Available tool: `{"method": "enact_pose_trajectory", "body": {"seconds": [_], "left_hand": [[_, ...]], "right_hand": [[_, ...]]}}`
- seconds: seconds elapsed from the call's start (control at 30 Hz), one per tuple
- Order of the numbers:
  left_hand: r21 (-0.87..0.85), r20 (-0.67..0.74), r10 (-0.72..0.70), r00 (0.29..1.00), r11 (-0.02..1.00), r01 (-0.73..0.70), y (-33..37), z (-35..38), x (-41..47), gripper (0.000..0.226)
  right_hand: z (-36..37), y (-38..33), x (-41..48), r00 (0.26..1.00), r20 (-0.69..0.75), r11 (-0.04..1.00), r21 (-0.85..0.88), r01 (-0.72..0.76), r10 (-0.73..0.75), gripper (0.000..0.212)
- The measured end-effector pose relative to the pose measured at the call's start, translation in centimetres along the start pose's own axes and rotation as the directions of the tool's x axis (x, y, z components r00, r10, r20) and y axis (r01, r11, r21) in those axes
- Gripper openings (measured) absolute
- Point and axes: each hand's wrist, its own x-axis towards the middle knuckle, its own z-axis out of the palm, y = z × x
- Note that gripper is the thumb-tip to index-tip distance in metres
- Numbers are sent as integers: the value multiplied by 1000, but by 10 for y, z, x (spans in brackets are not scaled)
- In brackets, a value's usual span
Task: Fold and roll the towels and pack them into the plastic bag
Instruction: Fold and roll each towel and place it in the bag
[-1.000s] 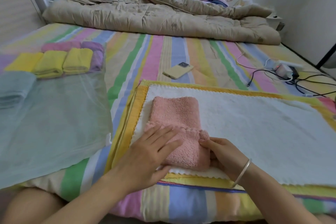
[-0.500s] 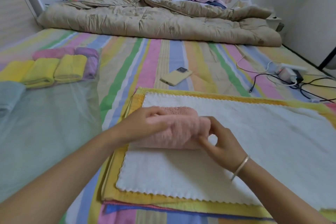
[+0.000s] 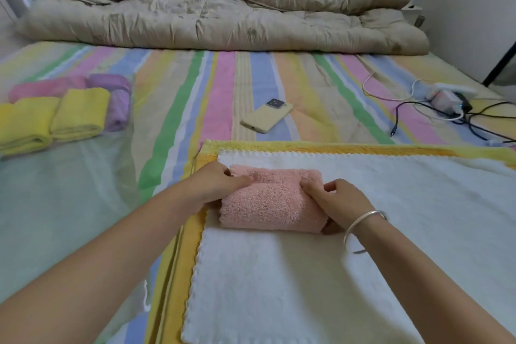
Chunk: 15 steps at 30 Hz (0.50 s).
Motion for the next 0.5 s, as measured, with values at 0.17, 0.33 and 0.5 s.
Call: {"method": "enact_pose_trajectory", "body": {"seconds": [0.17,0.33,0.5], "left_hand": [[438,-87,199,976,888,-142,18,-12,-14,74],[389,282,316,906,825,-409,34,-57,-55,101],[48,575,391,719,861,-506,38,-82,-139,80]], "right_hand": [[9,-7,-18,1000,4,947,320,8,-9,37],[4,-26,-62,916,-139,873,279,401,-377,48],[-9,-62,-117,733,162,717,427,551,-661,52]]}}
